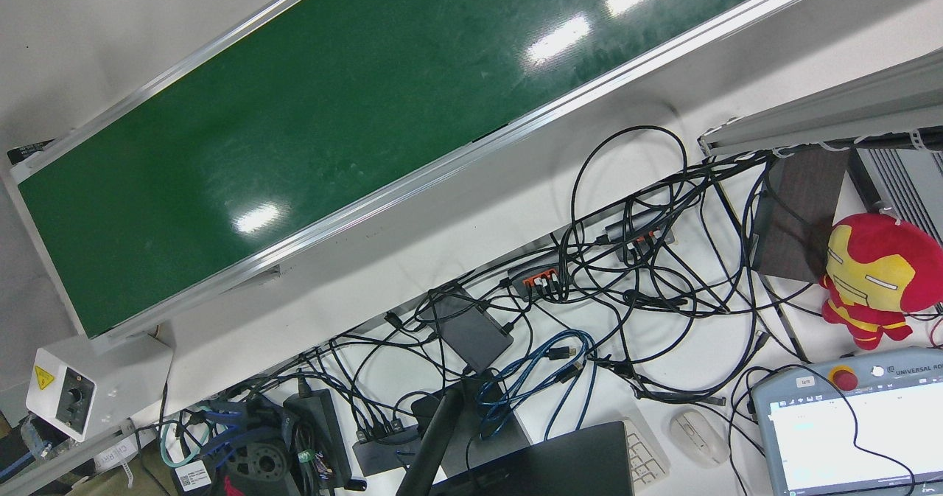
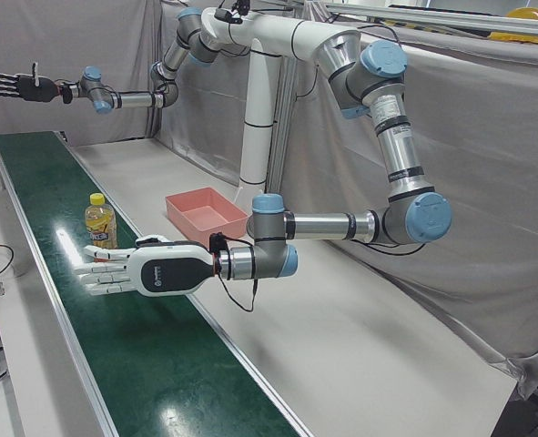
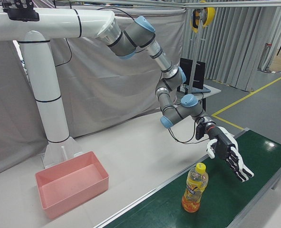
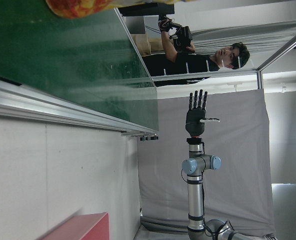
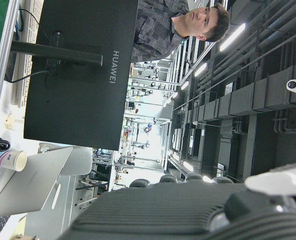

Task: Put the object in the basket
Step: 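Reach the left hand toward the juice bottle on the conveyor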

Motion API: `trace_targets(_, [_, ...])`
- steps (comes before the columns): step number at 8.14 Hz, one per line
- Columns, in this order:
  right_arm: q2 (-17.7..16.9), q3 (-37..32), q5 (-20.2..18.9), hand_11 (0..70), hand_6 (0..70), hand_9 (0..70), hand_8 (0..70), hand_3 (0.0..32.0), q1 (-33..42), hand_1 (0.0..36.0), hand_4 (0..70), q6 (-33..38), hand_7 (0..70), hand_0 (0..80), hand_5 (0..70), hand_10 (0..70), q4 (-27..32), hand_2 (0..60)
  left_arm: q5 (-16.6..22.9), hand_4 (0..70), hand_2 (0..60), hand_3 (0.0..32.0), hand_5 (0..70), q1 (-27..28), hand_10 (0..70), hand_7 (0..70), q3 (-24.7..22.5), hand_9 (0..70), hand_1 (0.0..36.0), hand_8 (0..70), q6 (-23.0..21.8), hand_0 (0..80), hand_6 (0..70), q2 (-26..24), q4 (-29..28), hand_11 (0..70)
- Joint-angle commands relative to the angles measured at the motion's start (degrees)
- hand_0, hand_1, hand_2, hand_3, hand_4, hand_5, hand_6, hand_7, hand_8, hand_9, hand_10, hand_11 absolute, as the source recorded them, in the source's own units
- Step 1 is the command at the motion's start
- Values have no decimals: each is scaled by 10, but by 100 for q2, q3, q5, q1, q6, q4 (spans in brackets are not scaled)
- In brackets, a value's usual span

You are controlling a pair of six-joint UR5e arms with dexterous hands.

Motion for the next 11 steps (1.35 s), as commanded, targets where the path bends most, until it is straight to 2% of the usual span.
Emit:
trace_targets(1, [0, 0, 8, 0, 0, 0, 0, 0, 0, 0, 0, 0, 0, 0, 0, 0, 0, 0, -1105, 55, 46, 14, 200, 817, 23, 0, 27, 43, 287, 40, 151, 768, 0, -339, 225, 68])
trace_targets(2, [0, 9, -1, 0, 0, 0, 0, 0, 0, 0, 0, 0, 0, 0, 0, 0, 0, 0, -1442, 44, 0, 24, 193, 1014, 21, 0, 45, 45, 251, 41, 151, 800, 0, -339, 225, 64])
trace_targets(3, [0, 9, -1, 0, 0, 0, 0, 0, 0, 0, 0, 0, 0, 0, 0, 0, 0, 0, -1445, 36, 0, 32, 186, 1007, 12, 0, 45, 36, 120, 34, 125, 800, 0, -322, 225, 49])
trace_targets(5, [0, 9, 8, 0, 0, 0, 0, 0, 0, 0, 0, 0, 0, 0, 0, 0, 0, 0, -1445, 18, 0, 42, 166, 1042, 2, 0, 28, 32, 100, 30, 159, 800, 0, -347, 234, 31])
trace_targets(6, [0, 9, 8, 0, 0, 0, 0, 0, 0, 0, 0, 0, 0, 0, 0, 0, 0, 0, -1445, 10, 0, 50, 155, 1164, 1, 0, 45, 30, 98, 29, 142, 800, 0, -513, 303, 29])
trace_targets(9, [0, 9, -1, 0, 0, 0, 0, 0, 0, 0, 0, 0, 0, 0, 0, 0, 0, 0, -1471, 25, 0, 22, 184, 1253, 0, 0, 159, 35, 103, 33, 80, 800, 0, -1067, 497, 26])
trace_targets(10, [0, 9, 8, 0, 0, 0, 0, 0, 0, 0, 0, 0, 0, 0, 0, 0, 0, 0, -1471, 29, 0, 12, 187, 1253, 0, 0, 508, 37, 102, 33, 72, 800, 0, -1321, 376, 16])
trace_targets(11, [0, 9, -1, 0, 0, 0, 0, 0, 0, 0, 0, 0, 0, 0, 0, 0, 0, 0, -1454, 26, 0, 6, 201, 1262, 0, 0, 659, 43, 99, 38, 63, 800, 0, -1454, 331, 16])
